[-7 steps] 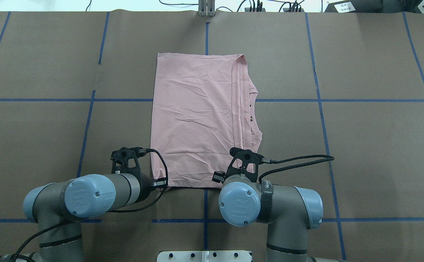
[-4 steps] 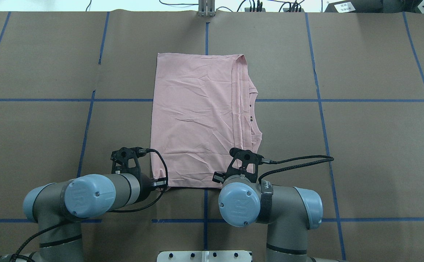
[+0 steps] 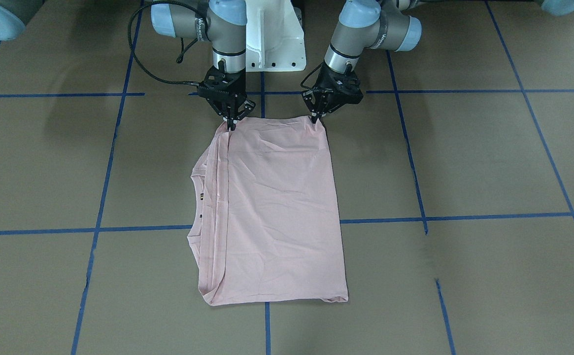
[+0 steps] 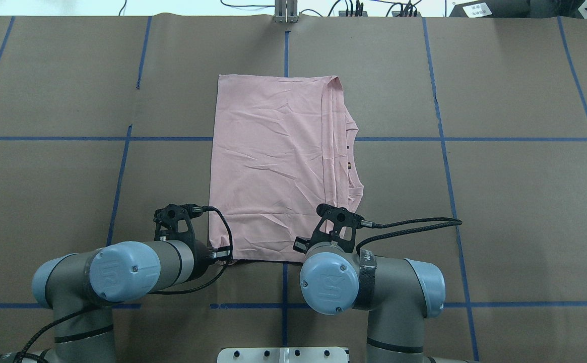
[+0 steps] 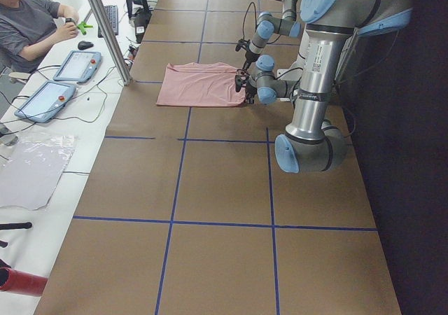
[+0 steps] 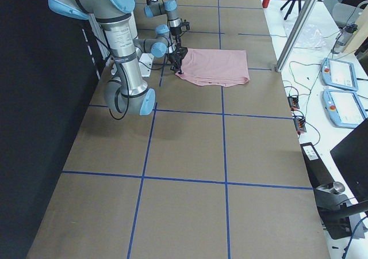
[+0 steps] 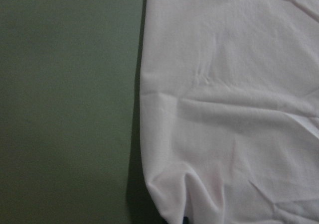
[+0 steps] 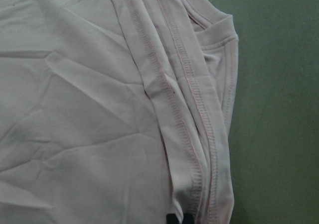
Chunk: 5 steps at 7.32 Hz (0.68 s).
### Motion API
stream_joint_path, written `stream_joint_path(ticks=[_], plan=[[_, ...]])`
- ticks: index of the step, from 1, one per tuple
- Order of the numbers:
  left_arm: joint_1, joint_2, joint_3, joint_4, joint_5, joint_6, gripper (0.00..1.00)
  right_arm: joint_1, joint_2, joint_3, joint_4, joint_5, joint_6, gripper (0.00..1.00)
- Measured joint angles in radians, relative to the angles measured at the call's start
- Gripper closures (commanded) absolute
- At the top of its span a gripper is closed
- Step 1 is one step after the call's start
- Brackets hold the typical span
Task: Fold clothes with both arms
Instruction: 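Grasp the shirt's near edge with both grippers, then lift the near edge with both grippers and fold it away from the robot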
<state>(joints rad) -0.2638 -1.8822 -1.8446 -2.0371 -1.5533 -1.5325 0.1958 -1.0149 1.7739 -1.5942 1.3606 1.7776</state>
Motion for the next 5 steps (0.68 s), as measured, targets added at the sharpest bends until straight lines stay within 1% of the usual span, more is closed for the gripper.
stream_joint_path(ticks=[2,3,4,5], plan=[[-0.001,0.0,-0.009,0.001,-0.003,0.002,1.0,0.003,0.002,0.006,0.002,0.0,0.001,1.0],[-0.004,0.001,-0.038,0.01,-0.01,0.005,1.0,0.006,-0.001,0.029,-0.001,0.001,0.0,1.0],[-0.009,0.006,-0.095,0.043,-0.025,0.01,1.0,0.01,-0.011,0.088,-0.026,0.003,0.0,1.0],[-0.013,0.006,-0.184,0.12,-0.046,0.017,1.0,0.009,-0.022,0.185,-0.101,0.011,-0.001,1.0]])
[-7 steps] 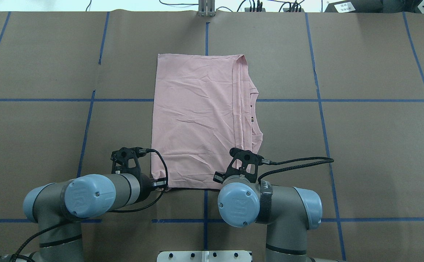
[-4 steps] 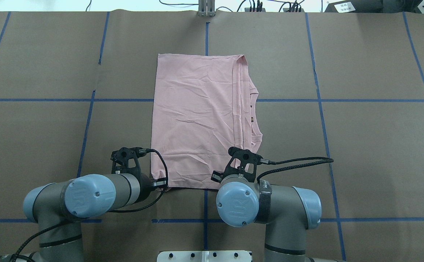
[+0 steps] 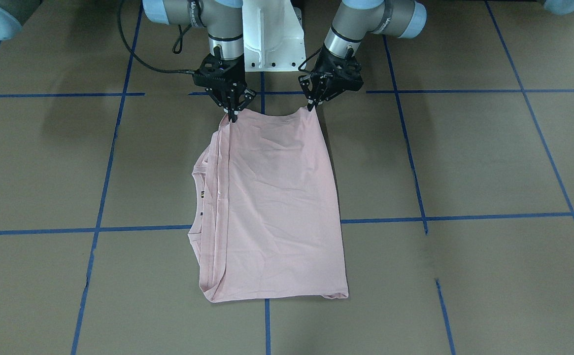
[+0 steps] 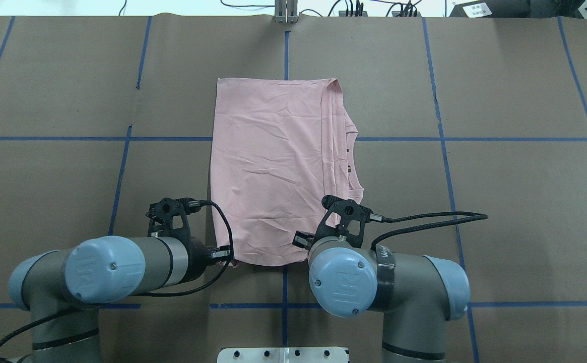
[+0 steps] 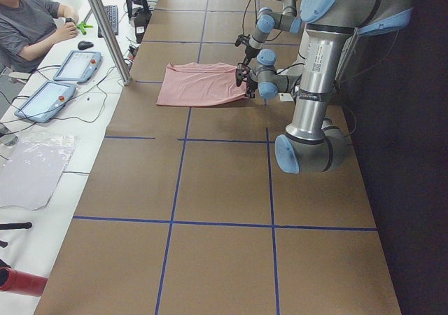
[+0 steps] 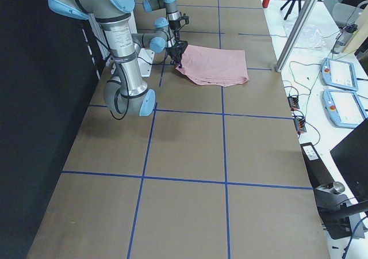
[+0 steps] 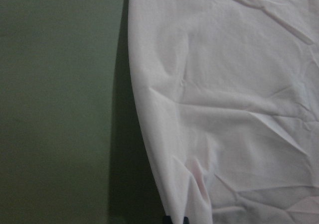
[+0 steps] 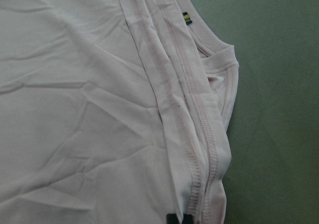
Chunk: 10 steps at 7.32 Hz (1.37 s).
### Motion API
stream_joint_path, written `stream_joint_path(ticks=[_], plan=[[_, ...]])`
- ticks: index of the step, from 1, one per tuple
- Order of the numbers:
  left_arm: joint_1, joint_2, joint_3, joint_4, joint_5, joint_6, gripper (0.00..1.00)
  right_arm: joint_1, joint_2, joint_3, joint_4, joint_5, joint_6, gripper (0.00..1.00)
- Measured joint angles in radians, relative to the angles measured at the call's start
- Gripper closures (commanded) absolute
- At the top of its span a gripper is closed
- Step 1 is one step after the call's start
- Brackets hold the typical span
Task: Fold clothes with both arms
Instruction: 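Lift the near edge with both grippers and fold it away from the robot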
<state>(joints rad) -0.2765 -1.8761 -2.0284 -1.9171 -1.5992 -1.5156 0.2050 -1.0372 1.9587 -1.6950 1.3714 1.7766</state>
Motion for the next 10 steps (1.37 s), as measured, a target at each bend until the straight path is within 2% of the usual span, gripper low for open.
stream_joint_path(ticks=[2,3,4,5,7,10], plan=[[0.0,-0.009,-0.237,0.245,-0.052,0.005,1.0,-0.011,-0.001,0.214,-0.197,0.032,0.001,1.0],[0.0,-0.023,-0.332,0.352,-0.079,0.006,1.0,-0.021,0.003,0.281,-0.259,0.04,0.001,1.0],[-0.005,-0.038,-0.364,0.408,-0.091,0.011,1.0,-0.027,0.006,0.299,-0.283,0.042,0.001,1.0],[-0.025,-0.053,-0.344,0.429,-0.092,0.035,1.0,-0.028,0.008,0.286,-0.285,0.042,-0.002,1.0],[-0.118,-0.122,-0.215,0.436,-0.094,0.127,1.0,0.012,0.013,0.225,-0.232,0.041,-0.022,1.0],[-0.276,-0.181,0.006,0.333,-0.101,0.245,1.0,0.138,0.084,0.018,-0.118,0.046,-0.089,1.0]])
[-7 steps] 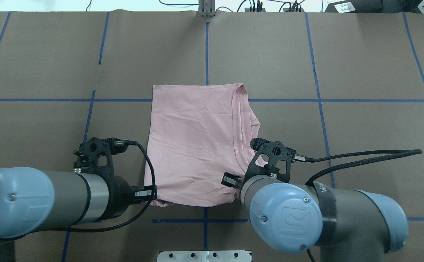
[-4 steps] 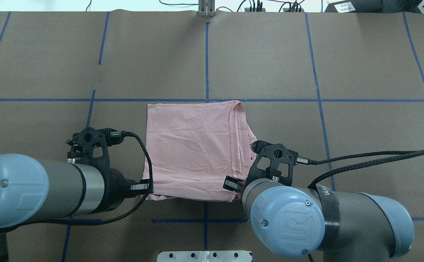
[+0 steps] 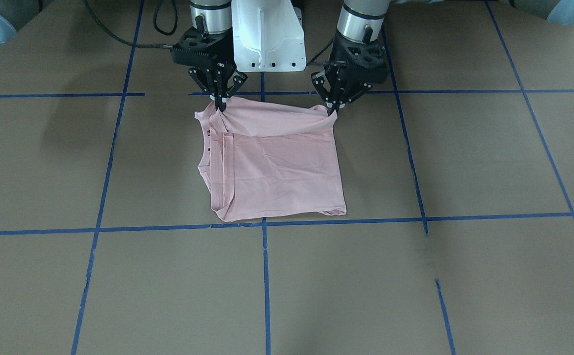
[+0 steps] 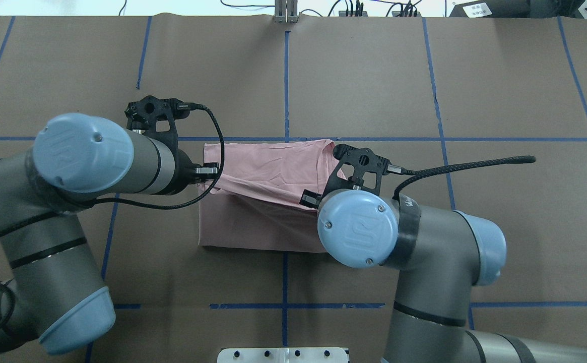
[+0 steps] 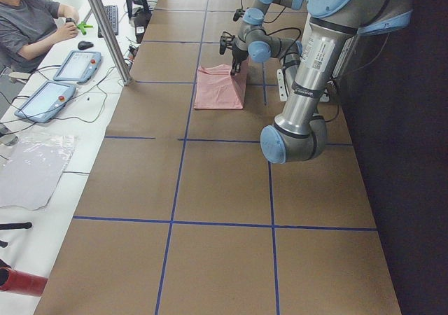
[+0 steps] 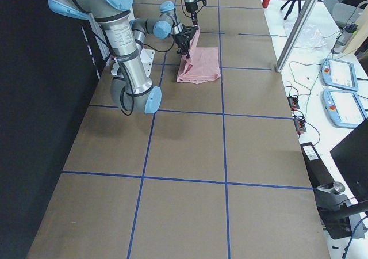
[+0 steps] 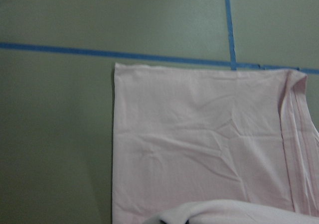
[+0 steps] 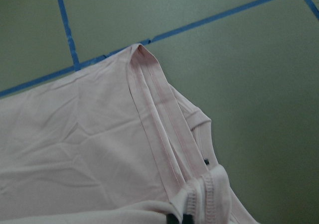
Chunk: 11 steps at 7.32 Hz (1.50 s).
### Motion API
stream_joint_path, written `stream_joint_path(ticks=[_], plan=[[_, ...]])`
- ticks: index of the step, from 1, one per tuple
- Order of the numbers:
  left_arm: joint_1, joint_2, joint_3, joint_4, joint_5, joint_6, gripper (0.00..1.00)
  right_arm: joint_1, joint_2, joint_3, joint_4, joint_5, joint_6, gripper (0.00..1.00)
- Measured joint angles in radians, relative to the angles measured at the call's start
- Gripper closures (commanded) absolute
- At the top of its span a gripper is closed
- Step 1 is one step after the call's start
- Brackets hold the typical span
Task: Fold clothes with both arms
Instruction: 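Lift the near edge with both grippers and fold it away from the robot, then lay the edge down on the far side and open both grippers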
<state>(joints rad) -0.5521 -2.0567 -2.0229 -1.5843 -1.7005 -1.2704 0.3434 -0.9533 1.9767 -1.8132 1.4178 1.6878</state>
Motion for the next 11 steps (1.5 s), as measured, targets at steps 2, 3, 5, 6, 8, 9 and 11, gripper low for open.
stream_joint_path(ticks=[2,3,5,6,8,9,11], plan=[[-0.04,-0.031,0.168,-0.117,0.001,0.015,1.0,0.072,0.053,-0.214,0.153,0.002,-0.046,1.0],[-0.045,-0.044,0.238,-0.167,0.003,0.019,1.0,0.095,0.083,-0.323,0.235,0.003,-0.062,1.0],[-0.047,-0.059,0.342,-0.249,0.005,0.031,1.0,0.114,0.117,-0.44,0.321,0.003,-0.08,0.68],[-0.052,-0.064,0.368,-0.269,0.005,0.048,0.54,0.123,0.123,-0.46,0.332,0.01,-0.097,0.01],[-0.119,-0.105,0.445,-0.284,-0.015,0.174,0.0,0.195,0.187,-0.558,0.337,0.098,-0.235,0.0],[-0.178,-0.134,0.497,-0.285,-0.067,0.297,0.0,0.254,0.239,-0.641,0.337,0.18,-0.33,0.0],[-0.253,-0.149,0.535,-0.287,-0.166,0.449,0.0,0.318,0.284,-0.713,0.338,0.27,-0.459,0.0]])
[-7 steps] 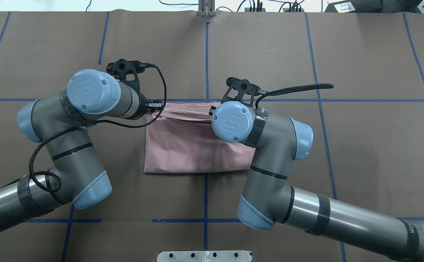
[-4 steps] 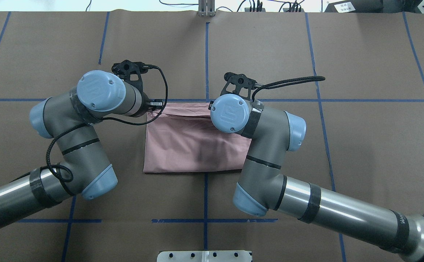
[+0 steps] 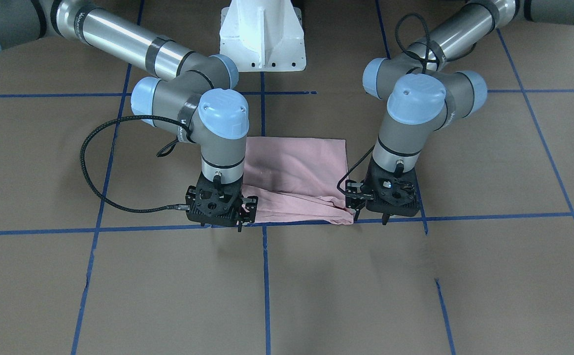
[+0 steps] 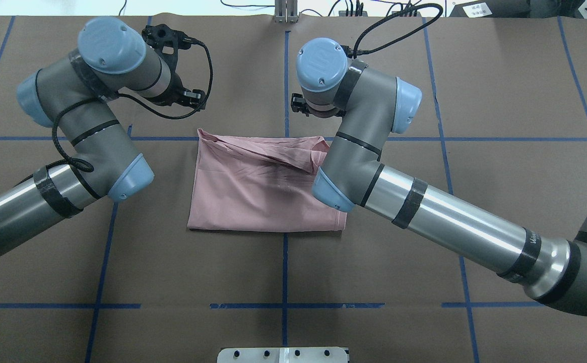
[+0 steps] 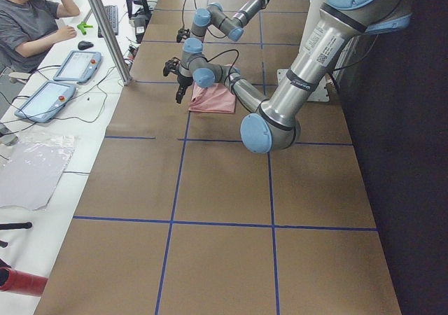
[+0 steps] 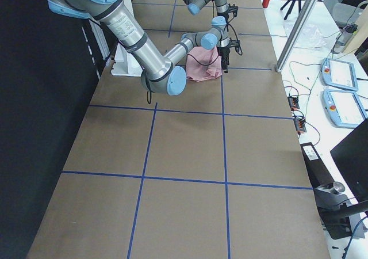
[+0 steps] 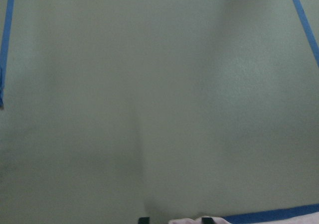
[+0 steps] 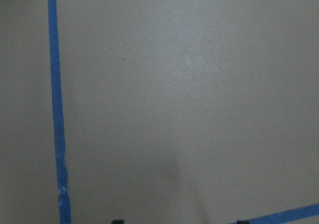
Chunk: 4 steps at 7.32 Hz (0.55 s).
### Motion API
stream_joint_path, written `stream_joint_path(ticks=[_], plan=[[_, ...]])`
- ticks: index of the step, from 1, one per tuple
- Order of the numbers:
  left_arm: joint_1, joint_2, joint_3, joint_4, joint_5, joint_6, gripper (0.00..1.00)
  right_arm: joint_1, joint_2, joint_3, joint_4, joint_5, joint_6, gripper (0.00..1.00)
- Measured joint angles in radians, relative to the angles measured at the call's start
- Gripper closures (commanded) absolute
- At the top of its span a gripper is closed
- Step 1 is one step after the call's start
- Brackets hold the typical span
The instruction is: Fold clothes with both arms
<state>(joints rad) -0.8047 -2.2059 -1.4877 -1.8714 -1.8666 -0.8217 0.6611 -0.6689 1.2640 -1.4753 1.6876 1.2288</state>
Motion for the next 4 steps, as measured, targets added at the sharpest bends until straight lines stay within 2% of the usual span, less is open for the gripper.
stream_joint_path(ticks=[2,4], plan=[[-0.015,0.011,-0.022,-0.002,-0.016,0.027,0.0,0.017,-0.006,0.017,0.0,0.049,-0.029,0.0],[-0.046,0.078,-0.131,0.027,-0.021,0.089,0.0,0.071,-0.107,0.155,-0.008,0.142,-0.105,0.0]])
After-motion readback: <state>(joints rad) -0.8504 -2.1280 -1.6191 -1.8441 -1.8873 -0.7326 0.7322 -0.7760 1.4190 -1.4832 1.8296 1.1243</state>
